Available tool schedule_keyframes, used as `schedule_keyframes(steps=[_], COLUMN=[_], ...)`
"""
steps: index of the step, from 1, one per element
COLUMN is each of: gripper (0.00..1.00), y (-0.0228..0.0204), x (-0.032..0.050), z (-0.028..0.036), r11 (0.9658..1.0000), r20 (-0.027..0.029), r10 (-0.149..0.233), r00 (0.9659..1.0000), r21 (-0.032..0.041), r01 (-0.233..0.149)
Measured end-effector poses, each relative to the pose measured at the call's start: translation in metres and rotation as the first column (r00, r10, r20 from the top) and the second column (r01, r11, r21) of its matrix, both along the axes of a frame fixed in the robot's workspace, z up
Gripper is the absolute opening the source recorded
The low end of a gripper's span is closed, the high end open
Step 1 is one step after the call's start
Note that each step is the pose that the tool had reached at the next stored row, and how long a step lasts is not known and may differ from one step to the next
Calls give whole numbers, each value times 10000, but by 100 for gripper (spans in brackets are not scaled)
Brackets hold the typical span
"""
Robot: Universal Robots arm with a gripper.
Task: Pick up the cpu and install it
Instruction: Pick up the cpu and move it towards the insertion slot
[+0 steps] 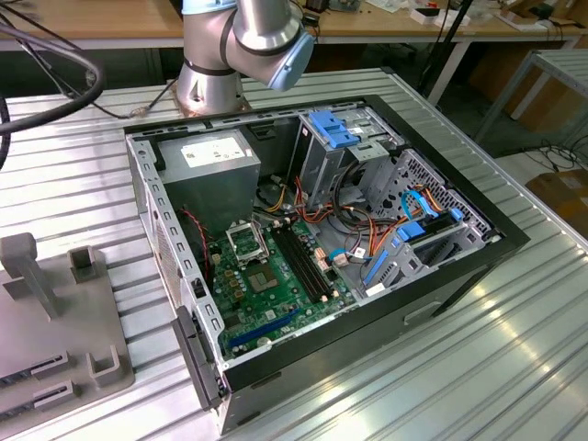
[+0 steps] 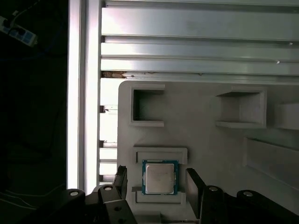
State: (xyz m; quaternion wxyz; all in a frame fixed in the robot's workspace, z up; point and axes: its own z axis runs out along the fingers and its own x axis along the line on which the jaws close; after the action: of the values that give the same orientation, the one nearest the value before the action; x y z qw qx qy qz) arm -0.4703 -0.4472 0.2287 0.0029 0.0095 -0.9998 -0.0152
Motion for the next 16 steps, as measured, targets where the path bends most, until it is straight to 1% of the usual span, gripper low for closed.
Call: schedule_keyframes(steps=[1, 4, 6, 14, 16], gripper=[62, 62, 62, 62, 62], y=[0, 0, 0, 0, 0], x=[-1, -3, -3, -3, -2], z=[-16, -23, -42, -44, -55], r11=[10000, 10000, 10000, 10000, 10000], r20=[1, -3, 0, 1, 6], r10=[0, 0, 0, 0, -1], r00=[10000, 10000, 10000, 10000, 10000], r21=[0, -2, -1, -1, -4], r01=[0, 0, 0, 0, 1])
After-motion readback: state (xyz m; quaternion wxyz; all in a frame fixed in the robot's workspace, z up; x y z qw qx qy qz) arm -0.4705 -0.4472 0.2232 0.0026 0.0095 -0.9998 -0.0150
